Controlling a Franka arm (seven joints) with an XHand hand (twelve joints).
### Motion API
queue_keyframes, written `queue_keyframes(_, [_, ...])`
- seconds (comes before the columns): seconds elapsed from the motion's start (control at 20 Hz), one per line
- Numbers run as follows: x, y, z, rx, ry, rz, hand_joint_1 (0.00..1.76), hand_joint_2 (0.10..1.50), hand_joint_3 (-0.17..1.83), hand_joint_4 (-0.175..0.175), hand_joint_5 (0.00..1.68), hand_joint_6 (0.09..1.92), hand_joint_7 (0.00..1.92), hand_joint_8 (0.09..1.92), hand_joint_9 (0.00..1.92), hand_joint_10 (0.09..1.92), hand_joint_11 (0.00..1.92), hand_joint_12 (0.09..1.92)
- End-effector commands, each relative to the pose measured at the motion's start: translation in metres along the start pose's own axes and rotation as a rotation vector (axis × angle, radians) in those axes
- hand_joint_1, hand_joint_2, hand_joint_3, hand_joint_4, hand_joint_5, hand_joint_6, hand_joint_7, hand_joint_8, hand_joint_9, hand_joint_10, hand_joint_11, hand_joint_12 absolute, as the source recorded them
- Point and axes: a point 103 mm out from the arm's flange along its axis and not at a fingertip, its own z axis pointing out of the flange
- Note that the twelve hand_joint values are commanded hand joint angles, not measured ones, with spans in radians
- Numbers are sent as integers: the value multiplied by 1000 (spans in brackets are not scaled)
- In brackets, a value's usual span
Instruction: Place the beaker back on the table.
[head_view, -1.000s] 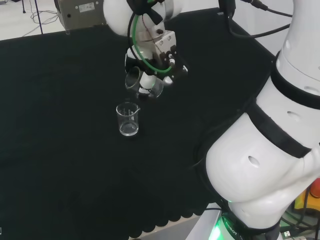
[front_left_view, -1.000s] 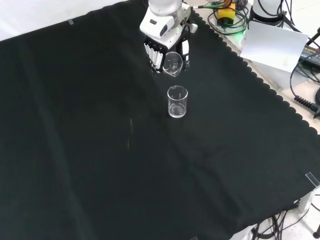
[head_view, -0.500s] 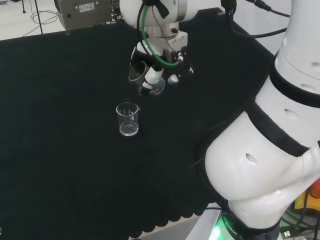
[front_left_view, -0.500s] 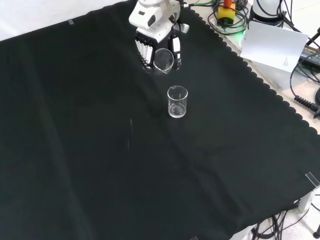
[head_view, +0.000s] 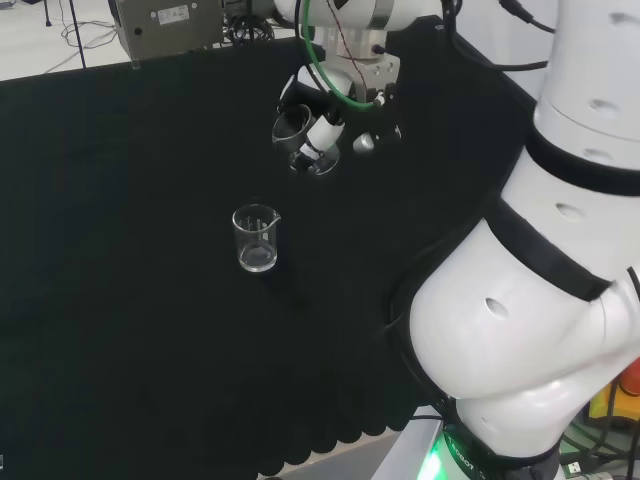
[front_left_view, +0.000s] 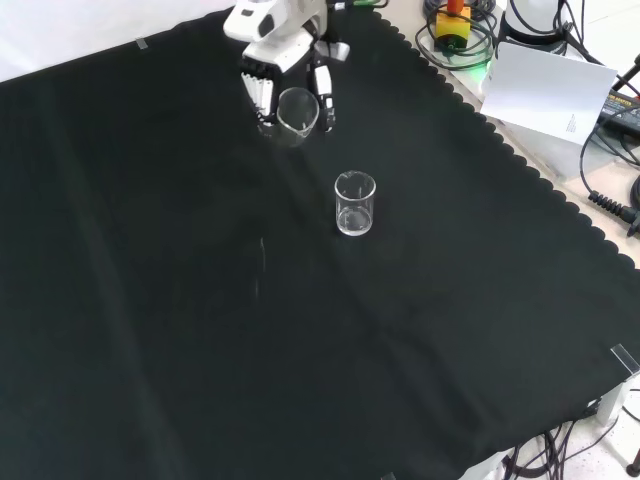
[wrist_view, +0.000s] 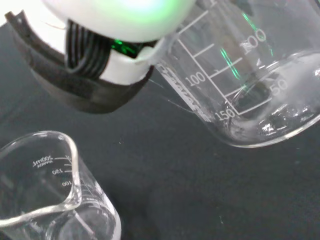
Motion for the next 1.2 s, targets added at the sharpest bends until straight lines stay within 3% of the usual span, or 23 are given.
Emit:
queue_keyframes(0.05, [-35,37,38,-93,266,-46,1162,751,473,18,1297,560,1576,147,1639,87,1497,604])
queue_keyframes(0.35, [-42,50,57,-102,315,-58,1168,751,474,-9,1298,559,1574,137,1629,87,1473,612])
queue_keyframes(0.75, [-55,59,77,-99,343,-57,1170,751,474,-19,1298,558,1566,130,1613,87,1449,616])
queue_keyframes(0.85, [-57,61,81,-99,348,-56,1257,835,294,-121,1302,494,1433,301,1596,87,1414,648])
queue_keyframes(0.9, [-58,62,83,-99,350,-56,1279,869,227,-148,1300,481,1388,364,1590,87,1400,660])
queue_keyframes(1.05, [-58,67,89,-104,360,-61,1298,927,121,-173,1283,490,1324,463,1579,87,1377,686])
queue_keyframes(1.15, [-60,68,92,-114,363,-61,1286,872,212,-24,1308,460,1372,393,1575,87,1369,697])
queue_keyframes(1.2, [-61,68,93,-121,368,-58,1284,828,291,18,1320,453,1389,375,1573,87,1363,701])
